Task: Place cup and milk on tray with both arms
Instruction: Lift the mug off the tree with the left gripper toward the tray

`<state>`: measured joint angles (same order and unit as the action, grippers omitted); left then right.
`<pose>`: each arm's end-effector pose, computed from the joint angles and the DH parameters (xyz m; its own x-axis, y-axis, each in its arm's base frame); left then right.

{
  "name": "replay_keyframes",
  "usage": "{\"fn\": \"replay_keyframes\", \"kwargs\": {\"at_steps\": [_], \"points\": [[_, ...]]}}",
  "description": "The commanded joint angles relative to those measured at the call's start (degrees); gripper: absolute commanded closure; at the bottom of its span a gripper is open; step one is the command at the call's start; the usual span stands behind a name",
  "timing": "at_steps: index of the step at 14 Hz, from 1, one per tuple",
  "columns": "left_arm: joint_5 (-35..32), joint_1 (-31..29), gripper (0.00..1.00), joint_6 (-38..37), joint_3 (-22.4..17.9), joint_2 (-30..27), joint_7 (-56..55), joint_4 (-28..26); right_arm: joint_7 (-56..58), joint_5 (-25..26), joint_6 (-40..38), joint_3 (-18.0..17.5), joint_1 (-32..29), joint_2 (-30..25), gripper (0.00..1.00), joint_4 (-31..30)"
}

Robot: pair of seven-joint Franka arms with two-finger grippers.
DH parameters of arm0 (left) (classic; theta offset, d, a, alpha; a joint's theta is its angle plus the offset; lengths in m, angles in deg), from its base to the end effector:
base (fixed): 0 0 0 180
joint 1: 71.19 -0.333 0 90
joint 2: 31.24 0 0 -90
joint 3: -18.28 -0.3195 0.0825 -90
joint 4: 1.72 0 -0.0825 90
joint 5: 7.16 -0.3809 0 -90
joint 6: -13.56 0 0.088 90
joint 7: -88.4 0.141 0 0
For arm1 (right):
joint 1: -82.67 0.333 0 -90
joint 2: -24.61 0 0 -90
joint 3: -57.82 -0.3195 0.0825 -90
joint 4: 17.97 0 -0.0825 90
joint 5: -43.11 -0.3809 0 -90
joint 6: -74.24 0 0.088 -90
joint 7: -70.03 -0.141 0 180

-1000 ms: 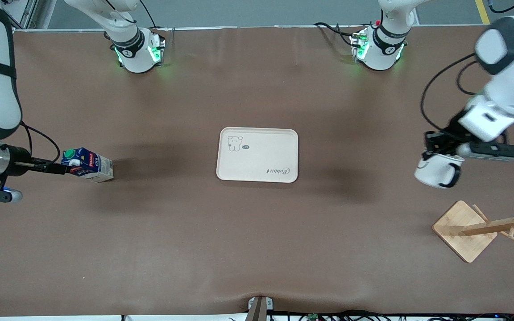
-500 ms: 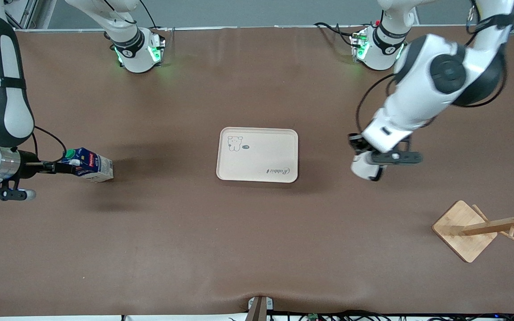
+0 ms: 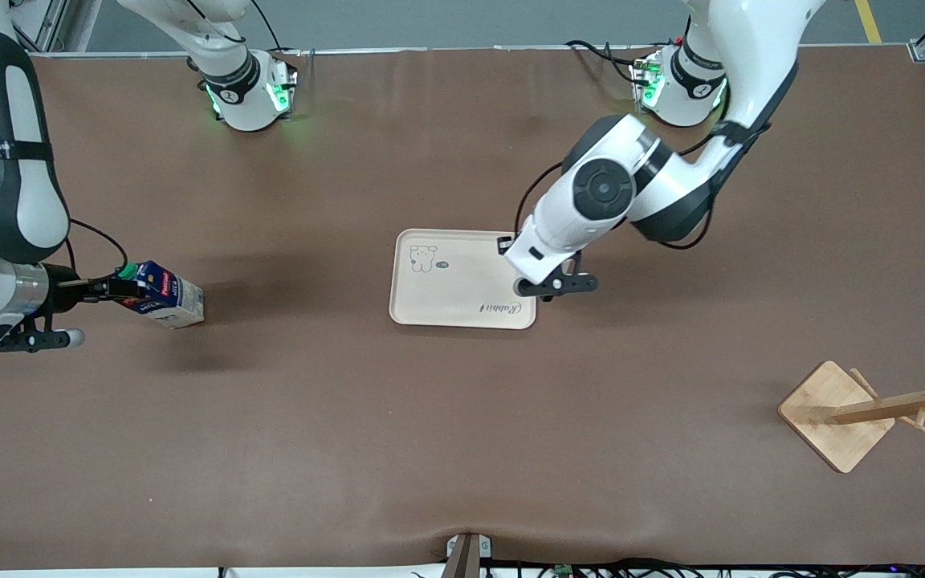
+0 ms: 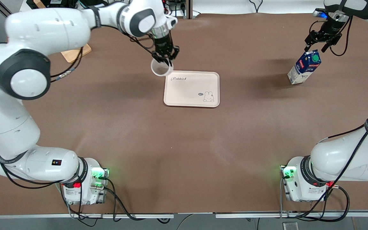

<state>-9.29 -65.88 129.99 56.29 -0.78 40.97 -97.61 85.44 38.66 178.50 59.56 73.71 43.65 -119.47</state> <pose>0.5065 -0.4167 0.3169 0.9634 0.0905 -0.2525 0.1292 -0.9815 0.1414 0.5887 -0.1012 0.3259 0.9645 0.0676 -0.2554 0.0352 -0.9910 -0.1295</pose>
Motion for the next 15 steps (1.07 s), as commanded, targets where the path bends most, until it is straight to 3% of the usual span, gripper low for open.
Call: {"fn": "replay_keyframes", "kwargs": {"at_steps": [1,5,11,13,15], "points": [[-0.77,2.85,1.0,-2.17,-0.04,5.39,-2.58,3.61,3.21,-0.82,0.16,-0.95,-1.85,-1.72,0.0,-3.0],[-1.3,4.7,1.0,-2.17,-0.13,10.84,-5.3,3.78,3.4,-4.67,0.24,-0.86,-1.68,-1.64,0.0,-2.04],[-1.04,8.04,0.99,-2.08,-4.07,12.43,-5.75,3.87,3.57,-5.74,0.07,-0.95,-1.59,-1.55,0.0,-0.28],[-0.86,9.27,0.86,-2.08,-6.09,12.61,-5.75,3.87,6.54,-5.74,0.59,-0.86,-2.38,-1.81,0.0,-3.42],[-0.69,9.54,0.59,-2.08,-6.81,12.78,-5.84,4.83,10.59,-5.74,0.86,-0.95,-3.7,-1.81,0.0,-5.28]]}}
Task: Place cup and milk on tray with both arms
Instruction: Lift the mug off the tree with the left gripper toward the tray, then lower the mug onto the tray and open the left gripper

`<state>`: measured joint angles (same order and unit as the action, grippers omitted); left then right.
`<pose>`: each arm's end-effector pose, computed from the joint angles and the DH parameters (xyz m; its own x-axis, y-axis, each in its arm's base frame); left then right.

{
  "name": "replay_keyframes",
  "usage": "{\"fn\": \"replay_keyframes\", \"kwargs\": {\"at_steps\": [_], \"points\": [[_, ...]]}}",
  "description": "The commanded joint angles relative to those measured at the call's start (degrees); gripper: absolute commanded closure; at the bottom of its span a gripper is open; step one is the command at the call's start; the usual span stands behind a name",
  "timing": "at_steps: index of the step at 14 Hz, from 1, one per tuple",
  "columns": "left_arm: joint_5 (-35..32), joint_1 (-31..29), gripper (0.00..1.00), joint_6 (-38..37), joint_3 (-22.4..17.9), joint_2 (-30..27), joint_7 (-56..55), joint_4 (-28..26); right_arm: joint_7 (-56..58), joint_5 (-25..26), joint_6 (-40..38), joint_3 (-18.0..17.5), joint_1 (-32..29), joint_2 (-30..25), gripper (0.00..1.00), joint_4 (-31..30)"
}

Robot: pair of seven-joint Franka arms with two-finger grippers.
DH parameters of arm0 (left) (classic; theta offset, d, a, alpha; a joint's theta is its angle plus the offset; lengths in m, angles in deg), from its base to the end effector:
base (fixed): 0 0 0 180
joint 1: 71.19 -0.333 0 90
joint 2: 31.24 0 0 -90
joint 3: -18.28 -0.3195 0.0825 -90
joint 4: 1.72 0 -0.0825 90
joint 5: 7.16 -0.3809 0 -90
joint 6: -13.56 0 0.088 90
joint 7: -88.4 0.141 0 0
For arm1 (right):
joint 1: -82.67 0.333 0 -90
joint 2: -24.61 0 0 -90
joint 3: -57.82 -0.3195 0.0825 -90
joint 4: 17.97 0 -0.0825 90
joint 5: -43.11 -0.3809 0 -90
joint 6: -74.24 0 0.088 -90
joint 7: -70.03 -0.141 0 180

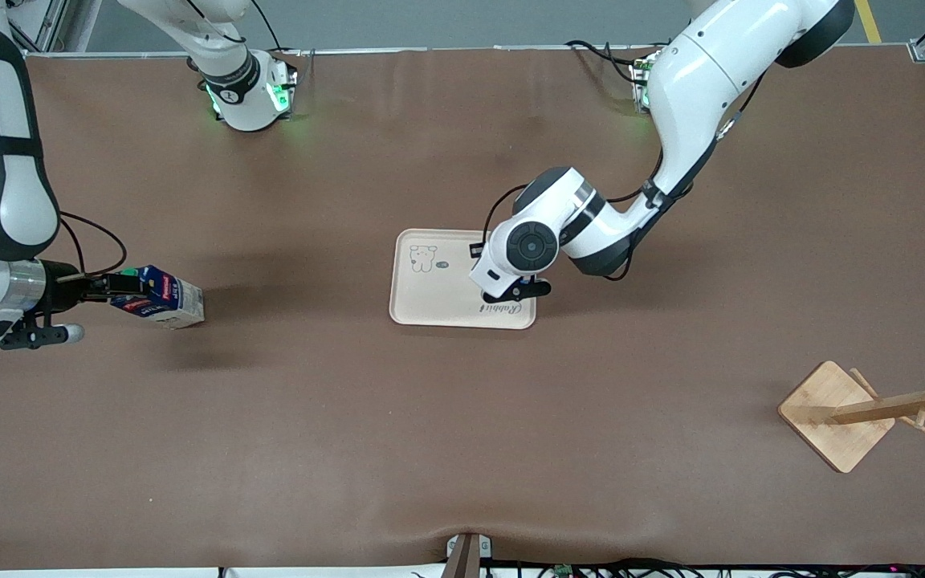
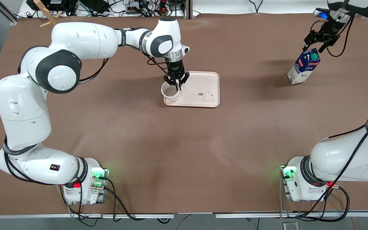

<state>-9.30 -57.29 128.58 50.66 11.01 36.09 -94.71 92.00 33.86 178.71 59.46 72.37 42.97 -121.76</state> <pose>0.4753 -0.4466 0.2007 0.8996 0.1434 -0.4125 0.1625 -0.9866 0.0113 0.5784 -0.1028 0.3175 0.9623 0.1351 -0.2362 0.0790 -0.9694 -0.2324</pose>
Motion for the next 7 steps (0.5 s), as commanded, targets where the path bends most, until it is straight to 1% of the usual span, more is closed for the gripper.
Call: {"fn": "replay_keyframes", "kwargs": {"at_steps": [1,2,3,4,5,6,7], "points": [[-0.68,0.86,0.56,-0.58,-1.17,1.25,-0.87,2.37,4.04,-0.95,0.73,-0.84,-2.36,-1.22,0.0,-3.43],[-0.59,0.86,0.51,-0.58,-1.26,1.34,-0.96,2.73,4.04,-1.03,0.65,-0.84,-2.36,-1.22,0.0,-3.44],[-0.59,0.78,0.49,-0.58,-1.26,1.34,-0.96,2.99,4.04,-1.04,0.73,-0.84,-2.45,-1.13,0.0,-3.61],[-0.5,0.69,0.49,-0.58,-1.26,1.34,-0.96,4.04,4.04,-1.3,1.52,-0.84,-2.54,-1.13,0.0,-3.79],[-0.42,0.77,0.49,-0.67,-1.26,1.17,-1.05,4.74,4.13,-1.82,3.27,-0.84,-2.88,-1.13,0.07,-3.96],[-0.33,0.86,0.48,-0.67,-1.26,0.99,-1.31,4.84,4.13,-1.91,4.41,-0.84,-2.89,-1.13,0.41,-4.4],[-0.33,0.69,0.46,-0.67,-1.26,0.73,-1.66,5.1,4.04,-2.0,4.43,-0.84,-2.89,-1.13,0.72,-4.41]]}}
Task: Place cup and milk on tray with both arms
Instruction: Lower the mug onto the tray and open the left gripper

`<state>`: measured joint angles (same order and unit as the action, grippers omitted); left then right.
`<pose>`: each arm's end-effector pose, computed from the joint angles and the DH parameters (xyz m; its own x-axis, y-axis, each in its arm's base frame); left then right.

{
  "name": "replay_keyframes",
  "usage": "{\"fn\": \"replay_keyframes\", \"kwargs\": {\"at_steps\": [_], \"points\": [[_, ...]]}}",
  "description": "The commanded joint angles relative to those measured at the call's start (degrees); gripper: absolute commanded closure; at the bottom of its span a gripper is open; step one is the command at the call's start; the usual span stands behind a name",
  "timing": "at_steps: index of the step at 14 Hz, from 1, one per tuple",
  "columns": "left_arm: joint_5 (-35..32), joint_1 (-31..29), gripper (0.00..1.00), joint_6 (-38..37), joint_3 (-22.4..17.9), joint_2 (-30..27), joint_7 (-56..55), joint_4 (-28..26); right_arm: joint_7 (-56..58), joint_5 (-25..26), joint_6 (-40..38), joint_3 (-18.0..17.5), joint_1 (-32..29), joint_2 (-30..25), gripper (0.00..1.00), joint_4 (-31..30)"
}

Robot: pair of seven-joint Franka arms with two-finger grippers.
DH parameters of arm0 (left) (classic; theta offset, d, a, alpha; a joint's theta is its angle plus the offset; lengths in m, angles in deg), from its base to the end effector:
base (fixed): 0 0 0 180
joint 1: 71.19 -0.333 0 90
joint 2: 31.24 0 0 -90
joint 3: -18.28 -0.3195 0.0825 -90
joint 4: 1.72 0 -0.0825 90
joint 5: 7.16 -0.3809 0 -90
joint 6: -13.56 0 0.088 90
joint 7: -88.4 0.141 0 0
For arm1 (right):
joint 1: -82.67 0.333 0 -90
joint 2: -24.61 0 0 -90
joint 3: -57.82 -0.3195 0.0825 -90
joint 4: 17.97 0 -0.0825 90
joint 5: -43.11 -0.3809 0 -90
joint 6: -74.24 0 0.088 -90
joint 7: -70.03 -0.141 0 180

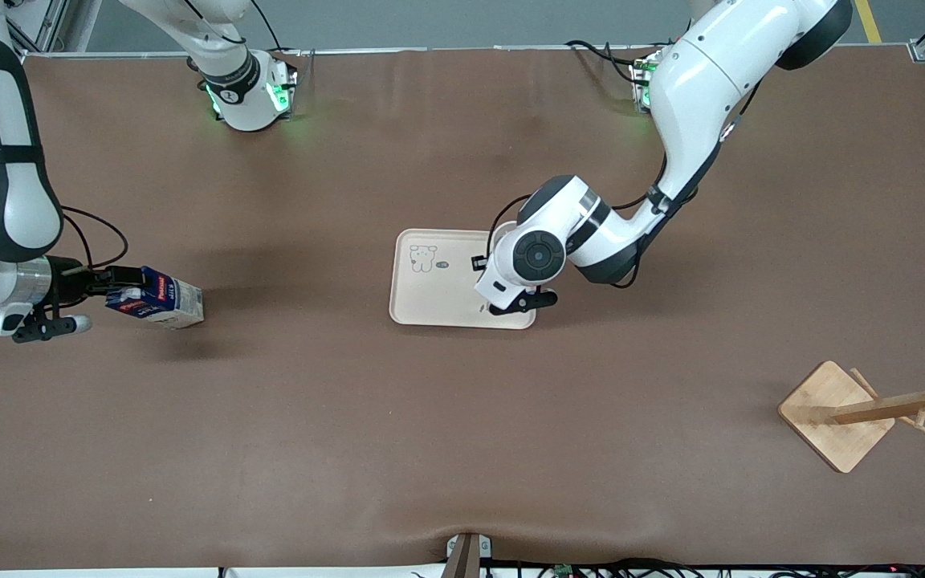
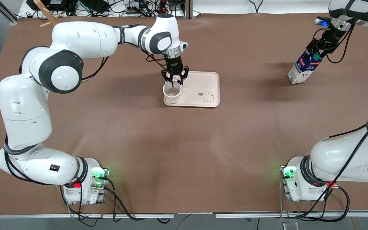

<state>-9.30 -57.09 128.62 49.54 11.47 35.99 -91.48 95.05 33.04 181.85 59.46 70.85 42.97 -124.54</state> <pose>0.4994 -0.4450 0.2128 0.9092 0.1660 -0.3818 0.1939 -0.9804 0.0355 0.5700 -0.1165 0.3003 0.9653 0.1472 -0.2158 0.0914 -0.9642 -0.2491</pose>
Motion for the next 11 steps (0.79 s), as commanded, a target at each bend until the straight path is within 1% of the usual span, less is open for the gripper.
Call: {"fn": "replay_keyframes", "kwargs": {"at_steps": [1,2,3,4,5,7,9,11], "points": [[-0.33,0.22,0.44,-0.71,-0.14,0.09,-2.08,3.44,0.81,-1.18,1.11,-0.85,-1.28,-1.23,0.93,-1.36],[-0.33,-0.04,0.4,-1.14,-0.05,-0.34,-2.61,4.49,0.55,-1.44,1.02,-0.94,-1.1,-1.31,1.0,-0.93],[-0.33,-0.31,0.33,-2.71,-0.05,-0.96,-2.7,5.03,0.46,-2.4,0.85,-0.94,-0.84,-1.31,1.0,0.3],[-0.85,-0.66,0.12,-3.95,-0.14,-1.75,-2.7,6.34,0.46,-3.11,0.32,-0.94,-0.58,-1.23,1.0,1.44],[-1.38,-1.36,0.0,-5.27,-0.14,-2.54,-2.18,7.92,0.11,-3.2,-0.29,-0.94,0.03,-1.23,1.0,2.76],[-1.47,-3.99,0.0,-7.91,-0.14,-5.43,-1.47,8.64,-4.34,-3.2,-3.53,-1.02,1.53,-1.23,1.0,5.48],[-1.65,-7.06,0.0,-8.27,-0.14,-9.56,-1.38,8.64,-9.53,-3.2,-7.83,-1.02,3.89,-1.23,1.0,8.47],[-3.74,-10.23,0.0,-9.49,-0.05,-12.64,-1.12,8.64,-14.11,-3.2,-8.91,-1.02,6.36,-2.27,1.0,9.45]]}}
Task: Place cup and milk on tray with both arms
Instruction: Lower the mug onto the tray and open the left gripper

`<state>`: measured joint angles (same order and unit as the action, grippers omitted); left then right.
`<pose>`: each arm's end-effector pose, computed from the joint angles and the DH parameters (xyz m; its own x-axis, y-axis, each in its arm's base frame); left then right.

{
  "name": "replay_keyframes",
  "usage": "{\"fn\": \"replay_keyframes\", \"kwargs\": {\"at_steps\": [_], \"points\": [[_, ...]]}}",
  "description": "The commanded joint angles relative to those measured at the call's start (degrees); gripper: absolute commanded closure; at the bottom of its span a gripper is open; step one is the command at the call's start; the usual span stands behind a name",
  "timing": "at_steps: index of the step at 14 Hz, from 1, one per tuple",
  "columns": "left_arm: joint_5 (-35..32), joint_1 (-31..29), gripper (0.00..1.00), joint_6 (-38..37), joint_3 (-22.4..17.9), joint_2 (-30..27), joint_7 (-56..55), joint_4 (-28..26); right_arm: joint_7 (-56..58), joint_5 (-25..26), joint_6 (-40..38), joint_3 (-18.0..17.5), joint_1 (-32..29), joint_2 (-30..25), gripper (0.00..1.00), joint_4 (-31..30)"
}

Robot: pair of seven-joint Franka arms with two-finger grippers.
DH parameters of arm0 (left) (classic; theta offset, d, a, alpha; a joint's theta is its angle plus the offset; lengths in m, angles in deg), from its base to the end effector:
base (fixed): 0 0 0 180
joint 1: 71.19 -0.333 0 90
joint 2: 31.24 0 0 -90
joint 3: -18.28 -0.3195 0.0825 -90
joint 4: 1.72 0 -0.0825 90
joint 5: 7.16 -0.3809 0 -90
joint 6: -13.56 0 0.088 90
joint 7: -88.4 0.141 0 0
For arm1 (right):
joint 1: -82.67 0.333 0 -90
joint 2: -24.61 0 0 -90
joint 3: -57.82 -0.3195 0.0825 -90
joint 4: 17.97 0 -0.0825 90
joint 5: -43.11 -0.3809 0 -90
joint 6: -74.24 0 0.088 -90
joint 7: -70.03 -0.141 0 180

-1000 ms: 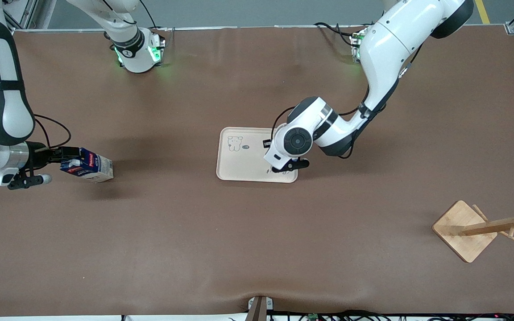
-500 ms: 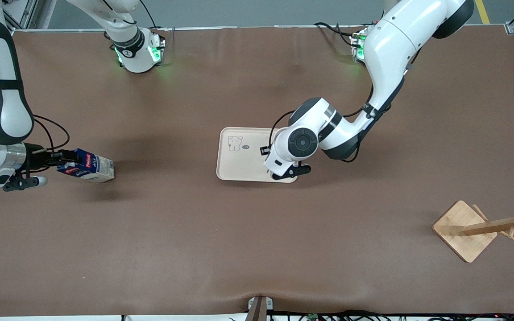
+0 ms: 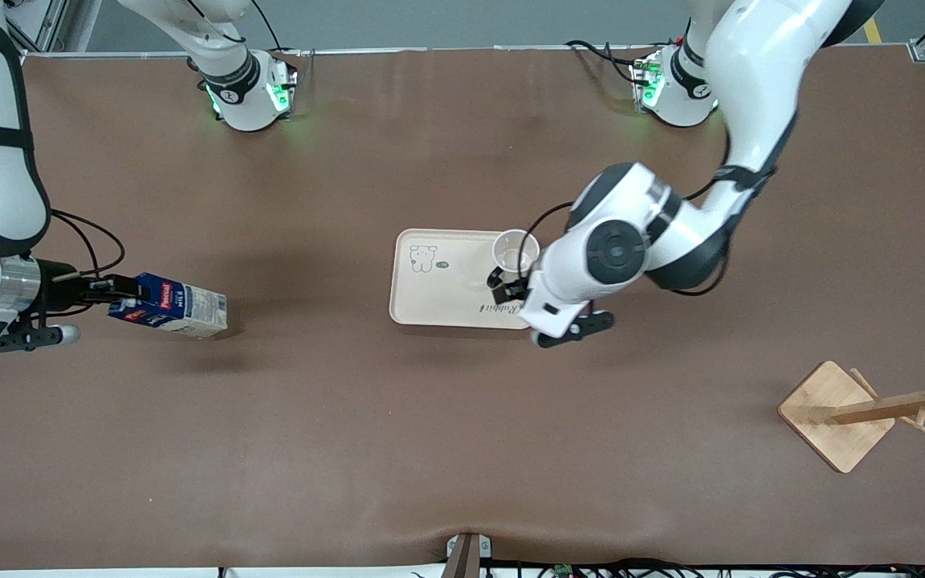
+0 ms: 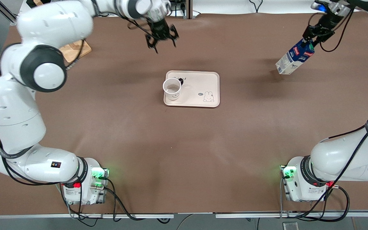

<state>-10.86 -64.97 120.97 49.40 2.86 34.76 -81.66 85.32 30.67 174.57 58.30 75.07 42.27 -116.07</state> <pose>0.5974 -0.3639 0.3668 0.9266 0.3124 -0.2092 0.3390 -0.9348 0.1057 0.6008 -0.0582 0.3644 0.9742 0.0840 -0.2097 0.0283 -0.9663 -0.2559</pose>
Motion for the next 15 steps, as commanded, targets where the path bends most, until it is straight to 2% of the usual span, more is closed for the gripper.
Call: {"fn": "replay_keyframes", "kwargs": {"at_steps": [1,4,8,10,13,15], "points": [[-3.93,-3.31,0.0,-2.81,0.08,-5.7,0.11,-1.27,-7.53,-0.83,-1.8,0.14,3.89,-2.1,1.0,1.07],[-9.56,-6.91,0.0,-6.49,0.17,-10.18,0.38,-1.28,-20.95,-0.83,-3.99,0.14,11.44,-5.0,1.0,0.98],[-9.75,-12.45,0.0,-9.32,0.26,-14.93,7.21,-1.19,-41.95,-0.92,-6.37,0.05,24.78,-6.59,1.0,0.98],[-9.23,-15.78,0.0,-11.59,0.35,-17.3,13.7,-1.19,-49.63,-2.4,-4.54,0.14,30.86,-6.07,1.0,0.89],[-8.96,-18.78,0.0,-14.24,0.26,-21.52,23.12,-1.19,-59.2,-3.2,-1.19,0.23,37.11,-5.19,1.0,0.54],[-8.7,-20.62,0.0,-17.3,0.35,-22.06,28.12,-1.1,-62.66,-3.12,1.0,0.23,40.19,-4.05,1.0,0.45]]}}
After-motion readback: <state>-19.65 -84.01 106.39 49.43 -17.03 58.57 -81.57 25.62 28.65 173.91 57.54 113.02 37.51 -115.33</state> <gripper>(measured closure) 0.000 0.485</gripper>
